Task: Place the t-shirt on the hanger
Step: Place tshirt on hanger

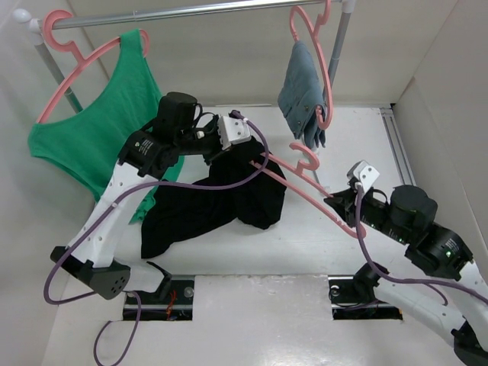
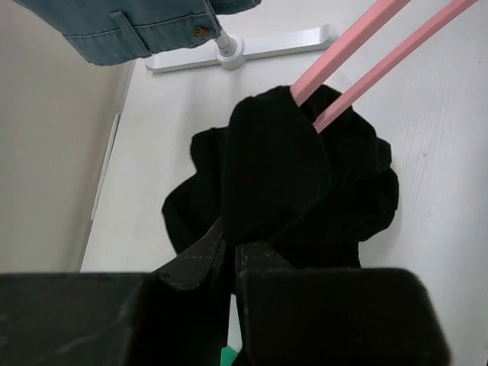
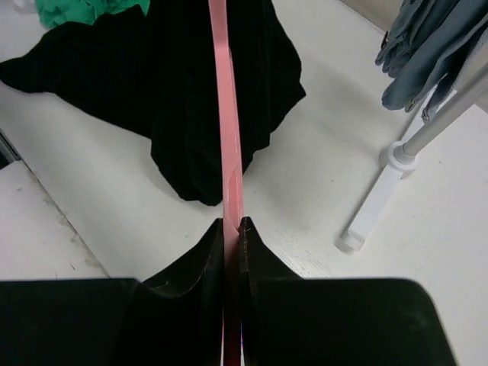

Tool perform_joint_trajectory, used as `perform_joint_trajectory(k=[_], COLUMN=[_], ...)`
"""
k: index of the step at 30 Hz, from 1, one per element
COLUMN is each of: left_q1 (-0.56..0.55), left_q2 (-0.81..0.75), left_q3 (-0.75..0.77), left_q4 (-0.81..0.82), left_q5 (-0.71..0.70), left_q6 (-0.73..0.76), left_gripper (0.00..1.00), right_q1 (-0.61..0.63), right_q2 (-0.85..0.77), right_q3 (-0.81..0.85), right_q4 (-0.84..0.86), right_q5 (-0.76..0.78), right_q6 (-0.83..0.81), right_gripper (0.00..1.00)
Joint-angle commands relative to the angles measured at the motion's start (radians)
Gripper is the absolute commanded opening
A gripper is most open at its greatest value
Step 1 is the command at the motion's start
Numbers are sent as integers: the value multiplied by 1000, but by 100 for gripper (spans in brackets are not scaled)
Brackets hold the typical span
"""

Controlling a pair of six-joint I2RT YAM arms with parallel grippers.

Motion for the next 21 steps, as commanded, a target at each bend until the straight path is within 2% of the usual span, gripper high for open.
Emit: perform_joint_trajectory(k=[1,9,14,16,21], left_q1=[-6,-82,-200,-201,-201], left_q2=[-34,11,29,29,-35], left_q3=[-3,74,178,178,-10], left_q4=[60,51,-13,-39,-53], left_q5=[31,140,140,140,15], left_q6=[-25,-44,-42,-42,74], left_gripper=[0,0,0,0,0], right_q1=[4,4,4,4,4], right_q2=[0,120,155,164,128], right_q3=[15,-35,-69,-84,-106], right_q4=[94,351,465,491,500], right_q5=[12,-202,-211,-202,-202], right_q6=[-6,-74,-112,-112,-112], right_gripper=[0,0,0,0,0])
